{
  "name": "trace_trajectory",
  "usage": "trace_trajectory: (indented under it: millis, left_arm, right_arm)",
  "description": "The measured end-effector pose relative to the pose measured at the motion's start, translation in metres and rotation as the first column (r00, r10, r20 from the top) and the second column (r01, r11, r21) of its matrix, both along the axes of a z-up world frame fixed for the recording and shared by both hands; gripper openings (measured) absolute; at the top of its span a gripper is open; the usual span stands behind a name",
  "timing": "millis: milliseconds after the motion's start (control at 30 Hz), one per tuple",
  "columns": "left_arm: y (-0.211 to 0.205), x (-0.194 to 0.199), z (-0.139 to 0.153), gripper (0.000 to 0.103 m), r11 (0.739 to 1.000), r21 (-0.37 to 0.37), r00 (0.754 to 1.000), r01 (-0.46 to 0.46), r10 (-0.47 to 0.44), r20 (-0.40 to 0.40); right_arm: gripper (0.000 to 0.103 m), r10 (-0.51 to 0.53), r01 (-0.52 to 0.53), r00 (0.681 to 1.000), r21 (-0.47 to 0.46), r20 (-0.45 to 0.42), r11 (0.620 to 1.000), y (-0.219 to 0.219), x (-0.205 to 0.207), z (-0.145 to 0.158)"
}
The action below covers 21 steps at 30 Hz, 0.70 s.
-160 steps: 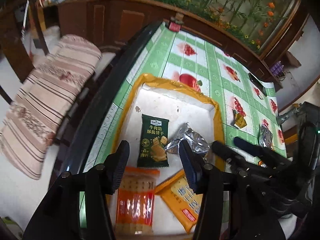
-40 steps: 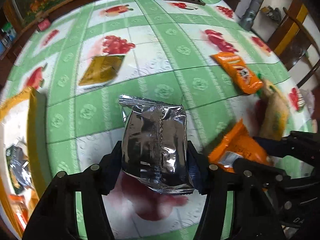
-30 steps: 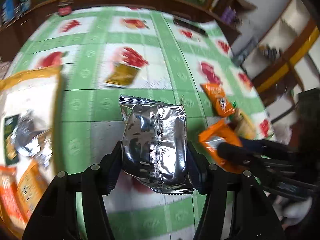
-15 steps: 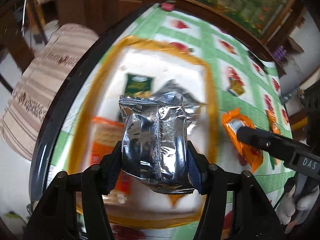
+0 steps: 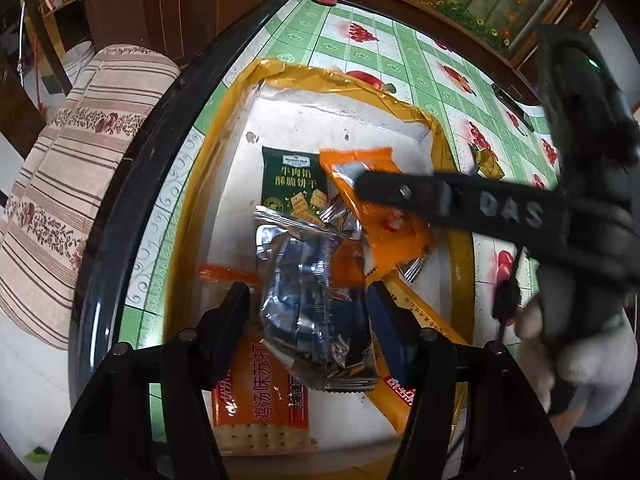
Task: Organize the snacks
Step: 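Carry both packs to the white tray and open both grippers, then grasp a WEIDAN cracker pack with the right gripper while the left gripper grasps a green cracker pack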
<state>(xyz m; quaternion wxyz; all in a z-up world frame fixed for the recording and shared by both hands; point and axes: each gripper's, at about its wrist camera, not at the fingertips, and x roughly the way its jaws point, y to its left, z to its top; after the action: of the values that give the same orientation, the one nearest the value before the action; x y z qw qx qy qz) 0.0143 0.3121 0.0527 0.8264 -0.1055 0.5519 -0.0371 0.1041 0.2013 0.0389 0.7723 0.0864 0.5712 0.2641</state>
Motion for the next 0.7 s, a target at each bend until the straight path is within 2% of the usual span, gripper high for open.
trace_trajectory:
  millis: [167,300,367,433,600,700]
  left_arm:
    - [0.003,-0.001,0.022,0.06,0.999,0.033,0.998,0.008,-0.01,0.059]
    - [0.005,0.002,0.035,0.061,0.997,0.071,0.996,-0.007,0.001,0.092]
    - [0.002,0.002,0.041,0.061,0.994,0.111,0.994,-0.019,0.007,0.112]
    - [-0.003,0.003,0.046,0.061,0.99,0.136,0.993,-0.025,0.008,0.12]
    - [-0.031,-0.003,0.059,0.061,0.983,0.182,0.988,-0.01,-0.019,0.152]
    - [-0.055,-0.01,0.067,0.061,0.975,0.224,0.986,-0.004,-0.034,0.164]
  right_arm:
    - [0.045,-0.041,0.041,0.999,-0.006,0.026,0.999,-0.004,0.005,0.011]
    - [0.045,-0.078,0.082,0.992,-0.035,0.101,0.996,-0.017,0.0,0.039]
    - [0.057,-0.119,0.125,0.982,-0.029,0.149,0.992,-0.032,-0.003,0.054]
    - [0.058,-0.152,0.164,0.972,-0.057,0.182,0.985,-0.049,-0.008,0.063]
    - [0.058,-0.16,0.187,0.964,-0.114,0.213,0.976,-0.087,-0.038,0.061]
    - [0.058,-0.165,0.193,0.962,-0.114,0.217,0.975,-0.11,-0.059,0.054]
